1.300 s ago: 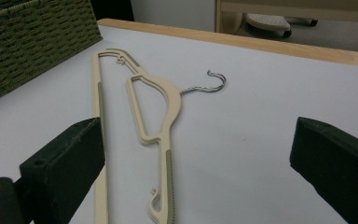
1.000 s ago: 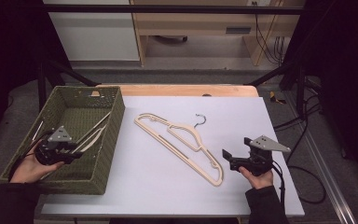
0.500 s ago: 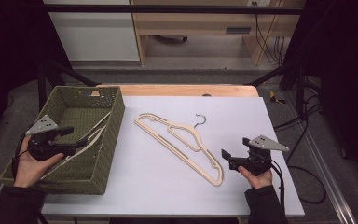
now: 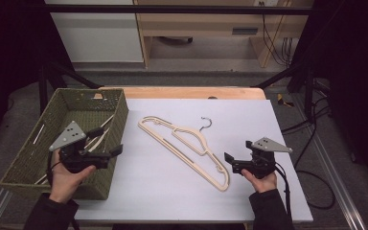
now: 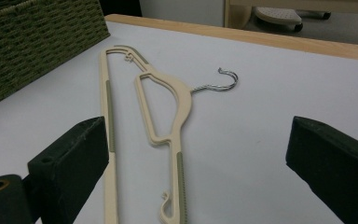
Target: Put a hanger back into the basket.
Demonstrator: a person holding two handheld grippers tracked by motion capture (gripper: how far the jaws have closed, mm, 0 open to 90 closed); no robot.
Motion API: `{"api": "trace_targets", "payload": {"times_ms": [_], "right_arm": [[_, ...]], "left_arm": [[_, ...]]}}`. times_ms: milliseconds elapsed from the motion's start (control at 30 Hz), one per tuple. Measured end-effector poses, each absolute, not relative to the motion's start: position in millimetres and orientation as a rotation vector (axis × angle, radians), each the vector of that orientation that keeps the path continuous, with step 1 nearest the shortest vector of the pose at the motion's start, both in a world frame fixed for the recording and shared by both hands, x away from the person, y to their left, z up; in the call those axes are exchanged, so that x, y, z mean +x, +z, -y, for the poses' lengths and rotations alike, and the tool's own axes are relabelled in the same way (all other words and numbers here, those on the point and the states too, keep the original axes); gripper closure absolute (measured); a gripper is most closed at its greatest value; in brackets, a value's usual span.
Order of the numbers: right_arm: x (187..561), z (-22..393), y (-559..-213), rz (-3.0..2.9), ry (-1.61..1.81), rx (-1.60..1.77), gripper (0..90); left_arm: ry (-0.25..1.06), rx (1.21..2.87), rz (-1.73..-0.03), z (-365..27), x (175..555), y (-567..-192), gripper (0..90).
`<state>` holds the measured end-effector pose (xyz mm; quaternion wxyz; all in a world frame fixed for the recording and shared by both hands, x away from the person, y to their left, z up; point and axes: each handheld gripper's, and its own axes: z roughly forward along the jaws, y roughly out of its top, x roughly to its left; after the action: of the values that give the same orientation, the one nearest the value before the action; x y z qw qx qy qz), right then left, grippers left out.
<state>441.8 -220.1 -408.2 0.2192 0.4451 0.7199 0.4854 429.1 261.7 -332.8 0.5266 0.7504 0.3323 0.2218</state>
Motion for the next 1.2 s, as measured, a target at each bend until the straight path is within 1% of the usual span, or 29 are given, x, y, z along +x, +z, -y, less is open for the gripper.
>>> {"api": "trace_targets", "payload": {"times_ms": [233, 367, 467, 667, 867, 1100, 1133, 1167, 1200], "right_arm": [[445.0, 217.8, -410.3, -2.014, 1.327, 1.229, 6.8], [448.3, 215.8, -412.7, -2.025, 1.313, 1.236, 7.8], [453.8, 210.5, -417.1, -2.055, 1.285, 1.236, 9.6], [462.3, 200.2, -425.6, -2.121, 1.239, 1.229, 13.3], [476.8, 185.7, -437.1, -2.183, 1.184, 1.253, 20.1], [488.3, 169.4, -453.1, -2.284, 1.055, 1.290, 35.7], [490.6, 168.3, -456.3, -2.304, 1.034, 1.295, 39.3], [490.6, 168.3, -456.3, -2.304, 1.034, 1.295, 39.3], [492.1, 167.6, -458.7, -2.316, 1.023, 1.294, 42.5]], "left_arm": [[0.490, 1.789, -0.756, -224.7, 427.7, -343.0, 7.3], [0.465, 1.790, -0.738, -211.7, 428.4, -351.1, 7.8], [0.445, 1.834, -0.729, -198.0, 430.7, -361.9, 7.4], [0.415, 1.836, -0.729, -194.7, 432.6, -372.4, 7.8], [0.410, 1.860, -0.741, -193.4, 434.4, -382.2, 8.4], [0.407, 1.875, -0.740, -191.8, 435.5, -385.3, 9.4], [0.407, 1.875, -0.742, -191.9, 435.8, -385.7, 9.5], [0.407, 1.875, -0.742, -191.9, 435.8, -385.7, 9.6], [0.402, 1.878, -0.743, -192.0, 436.3, -386.4, 9.6]]}}
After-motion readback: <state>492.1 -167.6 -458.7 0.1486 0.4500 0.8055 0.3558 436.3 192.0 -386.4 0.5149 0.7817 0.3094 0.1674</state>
